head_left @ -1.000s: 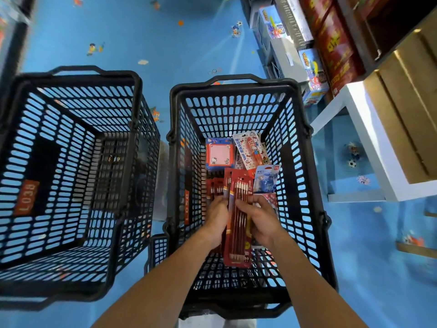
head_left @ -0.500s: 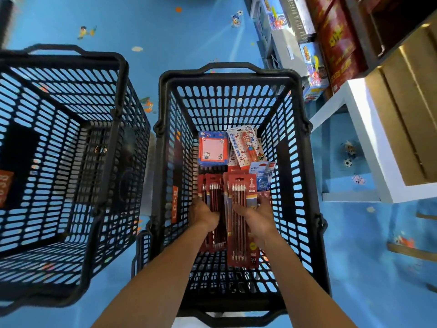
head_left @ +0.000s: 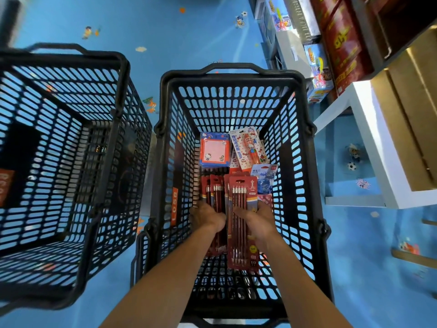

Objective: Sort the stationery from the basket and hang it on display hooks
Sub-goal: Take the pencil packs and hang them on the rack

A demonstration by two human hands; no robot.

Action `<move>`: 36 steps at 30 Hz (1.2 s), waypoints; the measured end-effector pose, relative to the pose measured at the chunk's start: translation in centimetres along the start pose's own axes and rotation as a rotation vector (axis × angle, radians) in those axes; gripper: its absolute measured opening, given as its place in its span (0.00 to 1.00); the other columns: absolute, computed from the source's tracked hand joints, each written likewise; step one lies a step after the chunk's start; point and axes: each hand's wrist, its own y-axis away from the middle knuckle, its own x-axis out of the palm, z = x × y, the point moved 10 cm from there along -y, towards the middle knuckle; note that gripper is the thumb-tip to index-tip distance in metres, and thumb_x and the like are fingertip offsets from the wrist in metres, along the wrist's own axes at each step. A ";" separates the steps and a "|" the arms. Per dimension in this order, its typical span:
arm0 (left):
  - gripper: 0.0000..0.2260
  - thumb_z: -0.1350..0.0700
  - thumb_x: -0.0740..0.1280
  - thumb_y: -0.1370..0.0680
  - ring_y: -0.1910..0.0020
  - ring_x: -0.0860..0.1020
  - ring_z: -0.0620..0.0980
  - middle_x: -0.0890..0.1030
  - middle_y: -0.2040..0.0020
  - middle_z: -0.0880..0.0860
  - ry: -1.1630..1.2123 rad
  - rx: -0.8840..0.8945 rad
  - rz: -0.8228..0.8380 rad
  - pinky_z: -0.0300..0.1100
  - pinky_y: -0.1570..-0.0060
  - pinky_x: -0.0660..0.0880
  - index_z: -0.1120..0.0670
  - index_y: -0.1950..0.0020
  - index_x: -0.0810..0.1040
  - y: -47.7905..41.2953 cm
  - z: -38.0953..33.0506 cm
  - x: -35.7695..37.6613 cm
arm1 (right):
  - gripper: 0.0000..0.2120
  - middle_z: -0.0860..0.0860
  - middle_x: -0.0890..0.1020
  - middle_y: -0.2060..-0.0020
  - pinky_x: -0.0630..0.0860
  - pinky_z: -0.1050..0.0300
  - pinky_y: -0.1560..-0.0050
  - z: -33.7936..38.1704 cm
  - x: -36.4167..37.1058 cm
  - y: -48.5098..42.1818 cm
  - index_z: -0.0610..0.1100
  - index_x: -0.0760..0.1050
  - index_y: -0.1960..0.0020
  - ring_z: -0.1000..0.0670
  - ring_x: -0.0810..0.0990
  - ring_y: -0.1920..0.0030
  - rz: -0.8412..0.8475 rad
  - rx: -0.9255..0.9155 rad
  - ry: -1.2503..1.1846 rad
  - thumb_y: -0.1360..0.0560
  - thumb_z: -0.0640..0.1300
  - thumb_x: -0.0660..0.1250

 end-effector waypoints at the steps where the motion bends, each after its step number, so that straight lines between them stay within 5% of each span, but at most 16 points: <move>1: 0.35 0.53 0.75 0.24 0.29 0.70 0.62 0.65 0.27 0.60 0.005 0.000 0.000 0.55 0.34 0.73 0.55 0.22 0.62 0.2 -0.2 0.0 | 0.15 0.57 0.84 0.49 0.72 0.50 0.55 -0.1 -0.1 -0.1 0.55 0.77 0.44 0.55 0.80 0.50 -0.007 0.003 0.003 0.27 0.45 0.76; 8: 0.33 0.58 0.74 0.25 0.34 0.76 0.60 0.73 0.30 0.59 0.073 0.028 0.020 0.54 0.36 0.78 0.56 0.23 0.65 -0.2 -0.7 -0.1 | 0.18 0.56 0.85 0.47 0.75 0.45 0.46 -0.5 0.0 -0.5 0.54 0.78 0.39 0.51 0.81 0.45 -0.015 -0.002 0.015 0.27 0.45 0.77; 14: 0.43 0.55 0.77 0.29 0.31 0.73 0.61 0.70 0.28 0.59 0.192 -0.009 0.045 0.57 0.32 0.74 0.54 0.21 0.56 0.3 0.1 -0.4 | 0.20 0.55 0.85 0.46 0.78 0.39 0.39 -0.6 -0.2 -0.7 0.54 0.78 0.39 0.49 0.82 0.44 -0.023 -0.020 0.040 0.29 0.48 0.78; 18: 0.34 0.52 0.76 0.29 0.32 0.72 0.60 0.67 0.28 0.57 0.194 0.008 0.104 0.53 0.34 0.75 0.54 0.26 0.67 0.2 0.1 0.0 | 0.17 0.55 0.84 0.45 0.76 0.42 0.44 -1.1 -0.6 -1.1 0.54 0.77 0.41 0.48 0.81 0.43 -0.031 0.018 0.005 0.28 0.47 0.78; 26: 0.36 0.53 0.73 0.29 0.34 0.76 0.58 0.75 0.31 0.58 0.427 0.059 0.241 0.57 0.32 0.74 0.57 0.25 0.61 1.5 0.1 -0.6 | 0.19 0.55 0.81 0.42 0.74 0.35 0.35 -0.1 -0.1 0.4 0.58 0.75 0.43 0.47 0.79 0.40 -0.026 0.026 -0.020 0.30 0.49 0.78; 28: 0.38 0.49 0.72 0.34 0.38 0.78 0.58 0.77 0.33 0.57 0.464 0.110 0.247 0.58 0.34 0.75 0.56 0.27 0.65 2.6 -0.9 -1.7 | 0.22 0.55 0.81 0.40 0.73 0.36 0.36 0.5 0.3 1.2 0.57 0.73 0.38 0.47 0.78 0.39 0.011 0.020 -0.067 0.28 0.49 0.77; 32: 0.35 0.48 0.66 0.25 0.29 0.71 0.60 0.70 0.26 0.57 0.542 0.151 0.196 0.56 0.31 0.69 0.55 0.20 0.58 5.3 -2.5 -4.5 | 0.17 0.51 0.84 0.43 0.78 0.42 0.42 3.0 0.5 3.0 0.51 0.75 0.38 0.47 0.82 0.42 0.067 -0.043 -0.145 0.25 0.45 0.75; 36: 0.35 0.40 0.62 0.32 0.35 0.76 0.60 0.78 0.32 0.57 0.667 0.217 0.201 0.60 0.33 0.73 0.52 0.26 0.70 6.7 -3.9 -6.3 | 0.18 0.47 0.86 0.45 0.81 0.46 0.49 6.3 0.7 5.8 0.44 0.75 0.36 0.46 0.86 0.46 0.144 -0.094 -0.201 0.24 0.42 0.74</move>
